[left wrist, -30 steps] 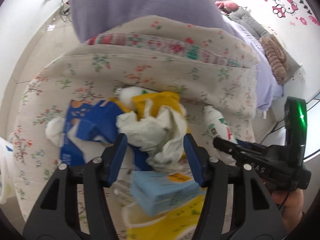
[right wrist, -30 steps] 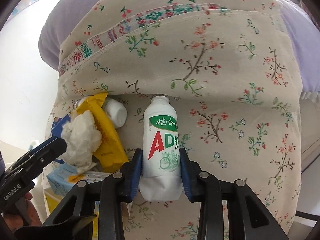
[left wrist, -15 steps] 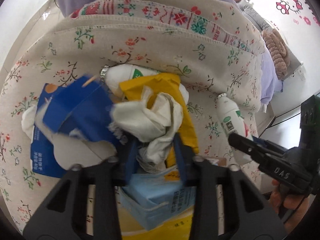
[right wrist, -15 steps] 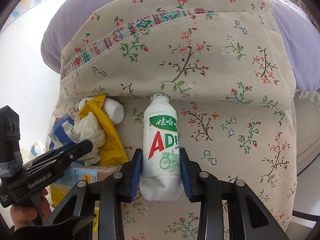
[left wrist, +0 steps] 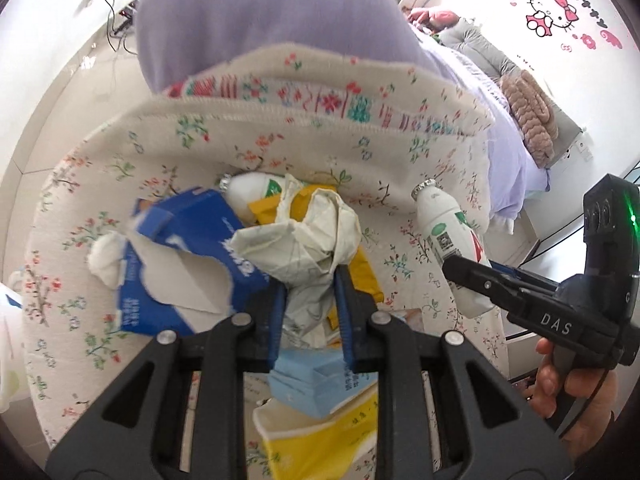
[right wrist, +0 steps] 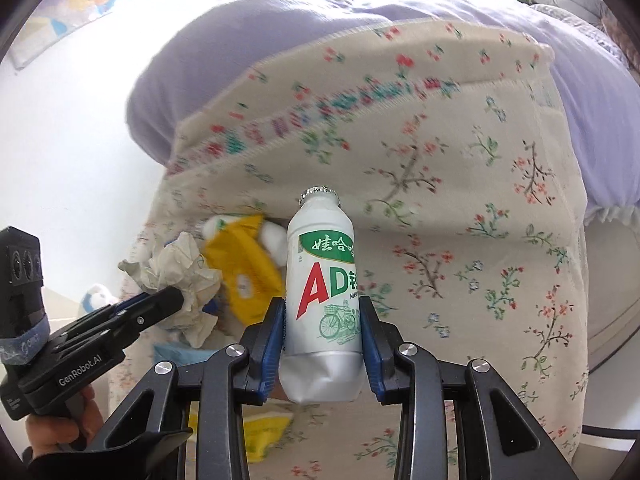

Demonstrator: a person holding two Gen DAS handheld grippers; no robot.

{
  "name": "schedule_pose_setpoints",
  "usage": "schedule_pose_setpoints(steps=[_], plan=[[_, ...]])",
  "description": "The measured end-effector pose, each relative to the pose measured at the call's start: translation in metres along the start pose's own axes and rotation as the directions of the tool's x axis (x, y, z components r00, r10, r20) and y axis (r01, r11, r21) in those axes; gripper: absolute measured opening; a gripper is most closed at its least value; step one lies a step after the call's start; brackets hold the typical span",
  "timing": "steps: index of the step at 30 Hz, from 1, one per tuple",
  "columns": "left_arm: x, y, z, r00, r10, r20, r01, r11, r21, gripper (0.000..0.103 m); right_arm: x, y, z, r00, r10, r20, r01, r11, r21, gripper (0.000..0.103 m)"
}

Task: Collect trash
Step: 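Carry the crumpled plastic into the bin and open the left tool while the right tool holds the bottle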

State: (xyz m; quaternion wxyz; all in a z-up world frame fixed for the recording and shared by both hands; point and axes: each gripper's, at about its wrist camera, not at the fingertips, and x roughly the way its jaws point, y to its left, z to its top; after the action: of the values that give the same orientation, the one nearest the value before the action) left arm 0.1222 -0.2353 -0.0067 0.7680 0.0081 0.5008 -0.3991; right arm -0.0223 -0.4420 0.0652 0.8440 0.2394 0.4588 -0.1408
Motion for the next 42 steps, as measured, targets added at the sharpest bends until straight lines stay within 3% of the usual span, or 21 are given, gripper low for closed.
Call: schedule_pose_setpoints(steps=[17, 27, 42], plan=[[-0.060, 0.058, -0.012, 0.994, 0.050, 0.101, -0.040, 0.994, -0.098, 0.026, -0.014, 0.063, -0.004, 0.995, 0.087, 0.045, -0.084, 0.995, -0.059, 0.036], [-0.093, 0.108, -0.028, 0.982, 0.142, 0.126, -0.120, 0.979, -0.164, 0.026, -0.004, 0.117, -0.004, 0.987, 0.154, 0.032, -0.150, 0.982, -0.118, 0.036], [-0.133, 0.185, -0.062, 0.949, 0.290, 0.121, -0.250, 0.931, -0.265, 0.026, 0.020, 0.210, -0.024, 0.971, 0.239, -0.018, -0.236, 0.940, -0.245, 0.036]])
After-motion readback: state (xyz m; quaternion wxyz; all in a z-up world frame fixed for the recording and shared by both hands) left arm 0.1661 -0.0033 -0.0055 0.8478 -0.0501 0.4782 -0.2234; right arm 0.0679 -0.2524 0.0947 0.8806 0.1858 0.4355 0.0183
